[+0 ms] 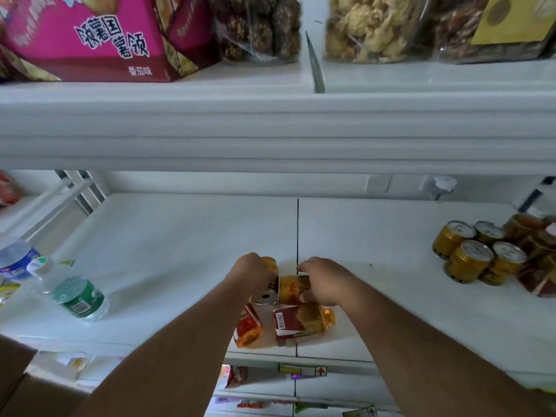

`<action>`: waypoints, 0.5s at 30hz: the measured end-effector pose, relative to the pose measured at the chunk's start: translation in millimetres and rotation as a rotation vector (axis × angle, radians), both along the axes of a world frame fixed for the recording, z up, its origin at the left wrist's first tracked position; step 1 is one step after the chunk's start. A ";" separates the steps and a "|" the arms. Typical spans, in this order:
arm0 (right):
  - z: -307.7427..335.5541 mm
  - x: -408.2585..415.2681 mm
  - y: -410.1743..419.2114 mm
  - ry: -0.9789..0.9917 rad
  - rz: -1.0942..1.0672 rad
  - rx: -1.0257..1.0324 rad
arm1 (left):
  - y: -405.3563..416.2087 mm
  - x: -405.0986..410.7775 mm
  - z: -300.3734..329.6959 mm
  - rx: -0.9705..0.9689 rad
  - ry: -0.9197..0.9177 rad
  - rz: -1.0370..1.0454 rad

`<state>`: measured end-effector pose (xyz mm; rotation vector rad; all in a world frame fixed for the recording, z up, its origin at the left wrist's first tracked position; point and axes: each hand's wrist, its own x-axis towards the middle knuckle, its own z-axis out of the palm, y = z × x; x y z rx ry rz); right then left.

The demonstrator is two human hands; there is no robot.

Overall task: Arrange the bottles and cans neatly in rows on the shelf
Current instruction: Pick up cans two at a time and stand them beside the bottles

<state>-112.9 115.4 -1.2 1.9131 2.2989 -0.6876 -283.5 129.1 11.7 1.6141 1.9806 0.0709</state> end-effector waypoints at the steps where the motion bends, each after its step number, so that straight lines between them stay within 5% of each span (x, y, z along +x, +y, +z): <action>1: -1.4 -0.4 1.8 -0.004 0.000 -0.008 | 4.2 0.4 -2.2 0.007 0.001 -0.017; 11: -12.8 -6.8 15.7 -0.065 0.049 -0.078 | 23.5 2.4 -7.6 -0.030 -0.044 -0.045; 15: -14.8 -4.5 17.5 -0.062 0.050 -0.083 | 22.2 2.7 -5.8 -0.030 -0.232 0.058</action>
